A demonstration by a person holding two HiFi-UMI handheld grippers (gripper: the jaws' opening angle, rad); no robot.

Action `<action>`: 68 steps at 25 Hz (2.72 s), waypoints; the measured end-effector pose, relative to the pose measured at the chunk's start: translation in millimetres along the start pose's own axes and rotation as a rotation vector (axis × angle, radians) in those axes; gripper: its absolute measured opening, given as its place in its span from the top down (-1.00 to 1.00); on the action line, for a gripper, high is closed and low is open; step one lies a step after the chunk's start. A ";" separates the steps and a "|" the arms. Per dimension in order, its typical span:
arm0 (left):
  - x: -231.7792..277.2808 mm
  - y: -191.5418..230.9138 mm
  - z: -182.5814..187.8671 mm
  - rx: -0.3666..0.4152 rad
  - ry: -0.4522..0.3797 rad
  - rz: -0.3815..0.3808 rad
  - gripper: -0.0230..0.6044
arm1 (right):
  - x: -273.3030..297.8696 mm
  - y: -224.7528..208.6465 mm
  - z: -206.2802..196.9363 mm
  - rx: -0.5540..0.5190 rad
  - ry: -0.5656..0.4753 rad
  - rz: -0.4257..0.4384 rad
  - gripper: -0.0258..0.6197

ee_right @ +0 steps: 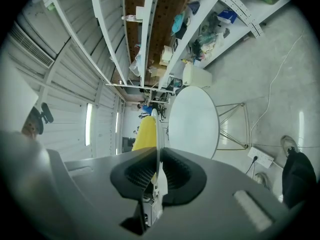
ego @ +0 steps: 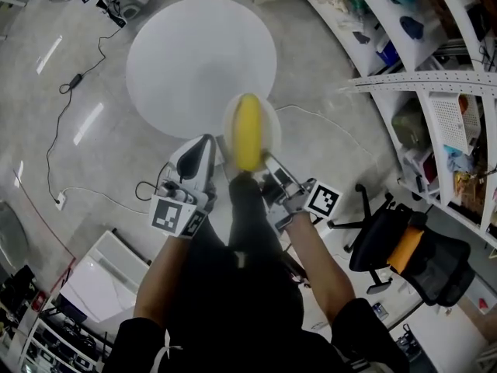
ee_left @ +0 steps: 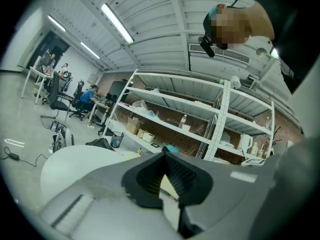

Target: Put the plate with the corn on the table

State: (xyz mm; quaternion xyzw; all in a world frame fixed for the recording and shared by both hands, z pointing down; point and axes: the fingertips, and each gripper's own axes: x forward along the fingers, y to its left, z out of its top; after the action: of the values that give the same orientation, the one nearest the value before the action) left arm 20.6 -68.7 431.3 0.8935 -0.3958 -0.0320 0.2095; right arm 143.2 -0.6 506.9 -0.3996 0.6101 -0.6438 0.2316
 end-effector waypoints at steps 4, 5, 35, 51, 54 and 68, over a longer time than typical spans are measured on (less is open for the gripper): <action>6.4 5.8 -7.1 -0.009 -0.005 0.006 0.92 | 3.5 -6.9 6.6 0.003 0.006 -0.007 0.80; 8.0 7.5 -7.7 -0.016 -0.008 0.011 0.92 | 4.5 -8.9 8.1 0.002 0.007 -0.010 0.80; 39.5 50.3 -52.4 -0.061 -0.033 0.086 0.92 | 46.4 -82.9 25.8 0.009 0.028 -0.005 0.80; 54.6 61.1 -68.9 -0.040 -0.066 0.086 0.92 | 63.6 -131.5 27.2 0.014 0.036 -0.012 0.80; 54.6 61.7 -73.1 -0.038 -0.057 0.084 0.92 | 63.7 -139.2 27.5 0.016 0.037 -0.017 0.80; 57.0 62.6 -79.2 -0.045 -0.069 0.082 0.92 | 68.8 -164.2 26.5 0.022 0.032 -0.039 0.80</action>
State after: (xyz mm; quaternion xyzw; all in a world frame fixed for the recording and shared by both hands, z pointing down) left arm 33.8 -119.6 534.6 0.8700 -0.4384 -0.0631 0.2168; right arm 155.9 -46.3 680.5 -0.3985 0.5989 -0.6609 0.2137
